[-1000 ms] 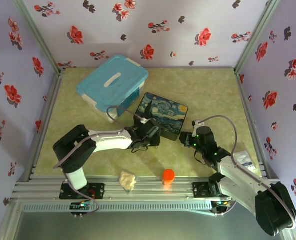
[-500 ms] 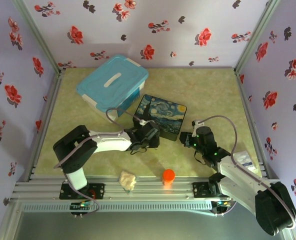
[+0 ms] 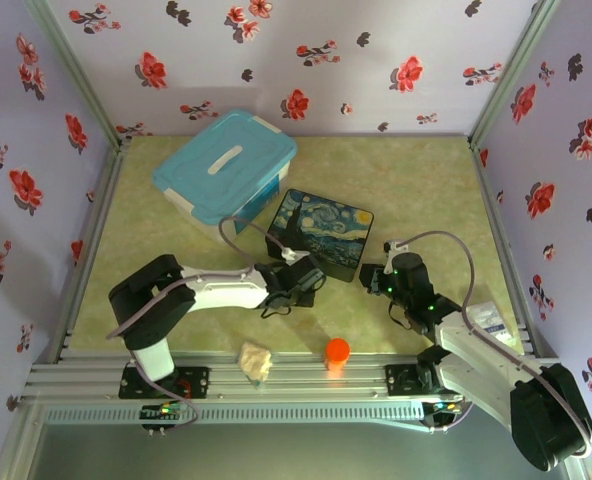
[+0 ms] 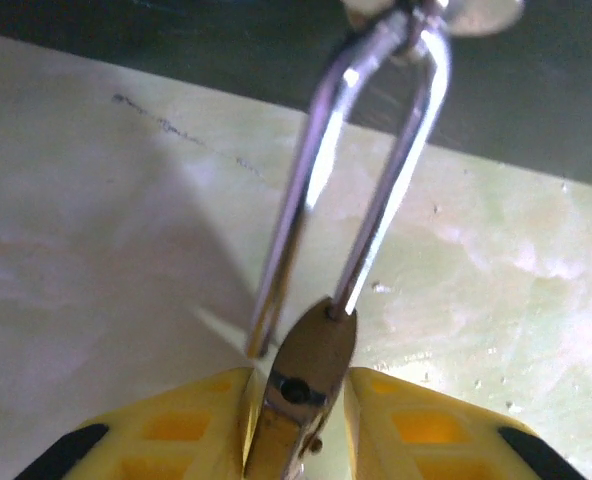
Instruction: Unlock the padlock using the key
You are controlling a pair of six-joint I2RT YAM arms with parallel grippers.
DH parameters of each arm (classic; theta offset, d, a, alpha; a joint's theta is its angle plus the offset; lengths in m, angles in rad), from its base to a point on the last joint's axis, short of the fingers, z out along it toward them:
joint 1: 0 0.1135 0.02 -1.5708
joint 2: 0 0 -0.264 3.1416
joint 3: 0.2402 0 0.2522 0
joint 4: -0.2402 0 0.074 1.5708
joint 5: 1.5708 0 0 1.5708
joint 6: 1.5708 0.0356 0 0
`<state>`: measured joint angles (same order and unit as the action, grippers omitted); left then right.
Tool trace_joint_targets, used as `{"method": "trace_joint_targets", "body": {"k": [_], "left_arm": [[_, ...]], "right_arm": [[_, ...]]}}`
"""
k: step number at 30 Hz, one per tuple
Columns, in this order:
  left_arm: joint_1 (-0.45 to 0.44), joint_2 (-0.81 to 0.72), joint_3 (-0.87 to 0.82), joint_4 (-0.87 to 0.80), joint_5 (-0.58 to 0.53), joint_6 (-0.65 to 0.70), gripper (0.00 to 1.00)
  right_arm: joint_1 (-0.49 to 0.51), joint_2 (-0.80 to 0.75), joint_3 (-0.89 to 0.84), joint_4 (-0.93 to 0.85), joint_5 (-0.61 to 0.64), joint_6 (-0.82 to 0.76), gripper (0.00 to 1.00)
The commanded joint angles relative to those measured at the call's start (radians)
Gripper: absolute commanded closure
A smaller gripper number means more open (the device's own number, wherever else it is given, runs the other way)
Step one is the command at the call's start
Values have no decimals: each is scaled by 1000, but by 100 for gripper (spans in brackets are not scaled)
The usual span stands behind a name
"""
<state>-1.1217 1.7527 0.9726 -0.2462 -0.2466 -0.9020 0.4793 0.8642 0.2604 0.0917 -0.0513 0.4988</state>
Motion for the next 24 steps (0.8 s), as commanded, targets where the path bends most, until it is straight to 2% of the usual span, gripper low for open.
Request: {"method": "trace_joint_targets", "body": {"k": [1,7,14,17,20,24], "left_arm": [[-35,2,60,-140,-141,36,73],[-71,34,121,-168,-229,85,78],[-88,97,162,-230,-229,59,78],[-86,49,107,-161,-229,56,77],[-77,-4,62,-112,-227,66,69],[-52,-36,7,-46,-191,79,68]], "right_arm": [[-2,-7,-1,10,5,-7,75],[-2,-14,0,0,7,-6,75],[-2,-54,-7,-20,17,-4,75],[-2,-62,-10,-24,22,-2,75],[-2,-60,-9,-26,21,-2,75],[-2,-56,-9,-23,25,-1,75]]}}
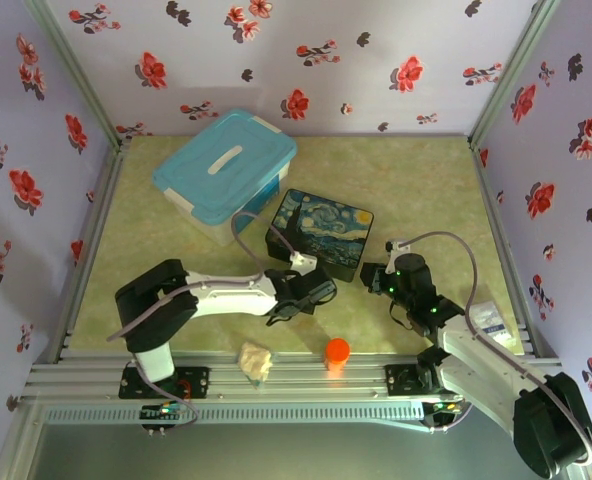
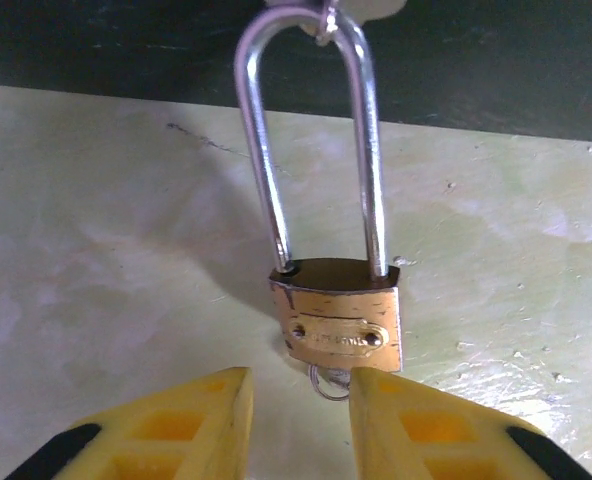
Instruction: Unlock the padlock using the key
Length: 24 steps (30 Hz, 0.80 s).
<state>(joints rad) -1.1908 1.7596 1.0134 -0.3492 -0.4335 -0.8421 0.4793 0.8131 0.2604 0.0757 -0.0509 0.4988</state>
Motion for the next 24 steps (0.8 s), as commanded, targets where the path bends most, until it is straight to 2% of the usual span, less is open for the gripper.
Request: {"method": "trace_joint_targets", "body": {"k": [1,5,11,20,24], "left_arm": [[26,-52,-50,81,12,24,67],[46,-93,-125,239,90,97,55],[91,-74,-172,361,183,115,54],[92,2,-113,294,166,131,56],[89,6,-104,268,154,114,63]], "right_arm": [[-2,-6,-9,-7,24,0,75],[-1,-5,-11,-7,25,2,76],[-1,2,-6,-7,22,1,75],[-2,2,-6,-6,22,-1,76],[-2,2,-6,-8,25,-1,76]]}}
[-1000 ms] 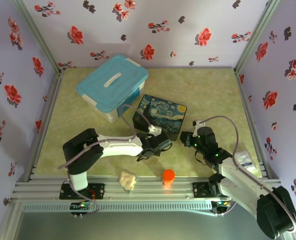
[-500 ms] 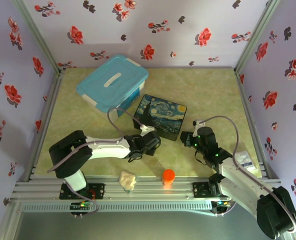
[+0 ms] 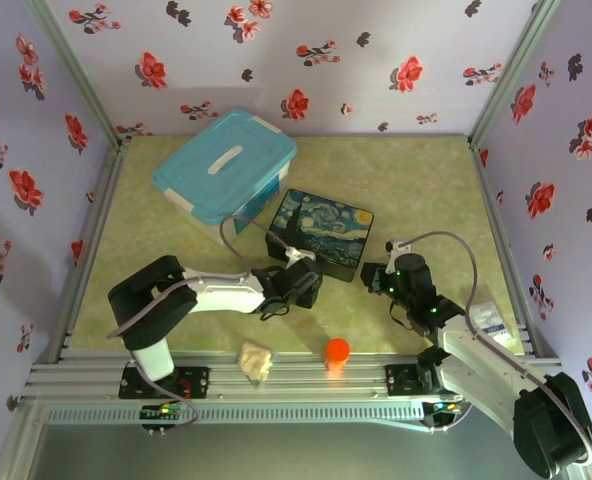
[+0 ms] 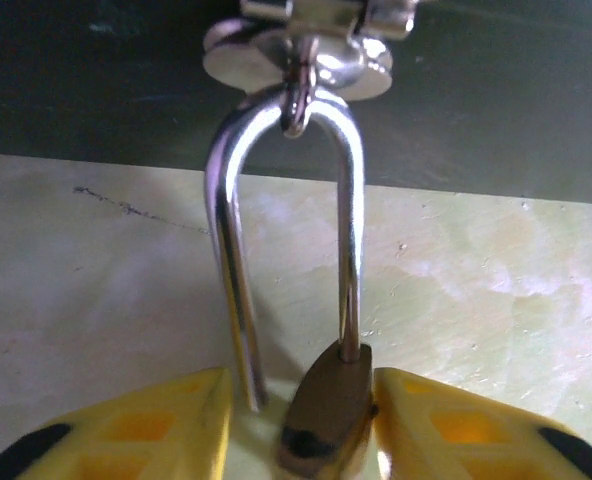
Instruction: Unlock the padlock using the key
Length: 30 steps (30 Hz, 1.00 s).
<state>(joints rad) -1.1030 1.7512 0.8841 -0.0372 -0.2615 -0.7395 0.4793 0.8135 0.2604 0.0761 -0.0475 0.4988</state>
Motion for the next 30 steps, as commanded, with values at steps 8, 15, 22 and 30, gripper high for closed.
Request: {"method": "trace_joint_targets", "body": {"k": [8,15,22,30], "left_arm": [[-47,24,140,-281,-184,-3,88],[-62,96,232,-429,-250,-18,88],[-128,232,395,-640,-378,-25,81],[-168,252,439,-632,-367,-26,72]], "right_arm": [[-1,20,-4,6,22,1,76],[-2,40,-4,21,15,3,76],[-2,22,-8,12,29,7,76],[-2,27,-9,16,31,10,76]]}}
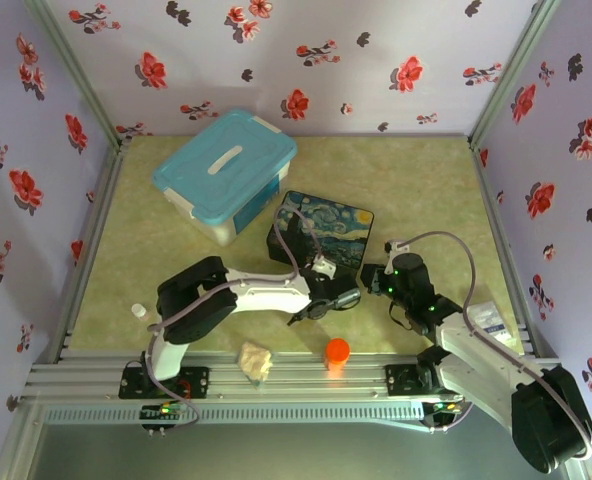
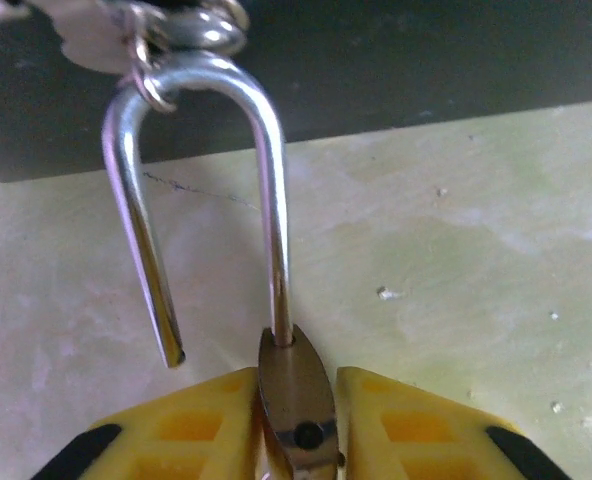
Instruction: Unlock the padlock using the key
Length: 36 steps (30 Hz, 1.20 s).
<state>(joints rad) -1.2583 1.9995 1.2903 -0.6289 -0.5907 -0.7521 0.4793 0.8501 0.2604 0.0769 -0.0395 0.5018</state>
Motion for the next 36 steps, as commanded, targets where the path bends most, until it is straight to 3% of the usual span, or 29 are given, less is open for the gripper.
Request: {"method": "trace_joint_targets", "body": {"k": [1,11,16,22,25,28,31,36], "left_arm": [[-17,-2,39,-40,-39,-11,69],[-34,-38,20,22,28,-28,71],[-29,-69,7,19,31,-31,63],[-16,-236,-88,109,35,-31,51],[15,-351,-165,192,71,-35,50],[60,-483,-283,296,109,-44,44],[132,-590,-398,418,207,-49,40],[216,-709,-583,621,292,-126,32]], "right_arm": [[-2,-10,-9,16,24,7,76],[-1,-5,-11,23,23,9,76],[-2,-24,-11,14,15,8,76],[-2,-123,-29,-10,14,27,68],[-2,-172,-32,-24,8,70,66],[1,-199,-33,3,-85,81,66],[49,-199,-27,6,-92,121,66],[231,-125,-4,9,26,135,61]]}}
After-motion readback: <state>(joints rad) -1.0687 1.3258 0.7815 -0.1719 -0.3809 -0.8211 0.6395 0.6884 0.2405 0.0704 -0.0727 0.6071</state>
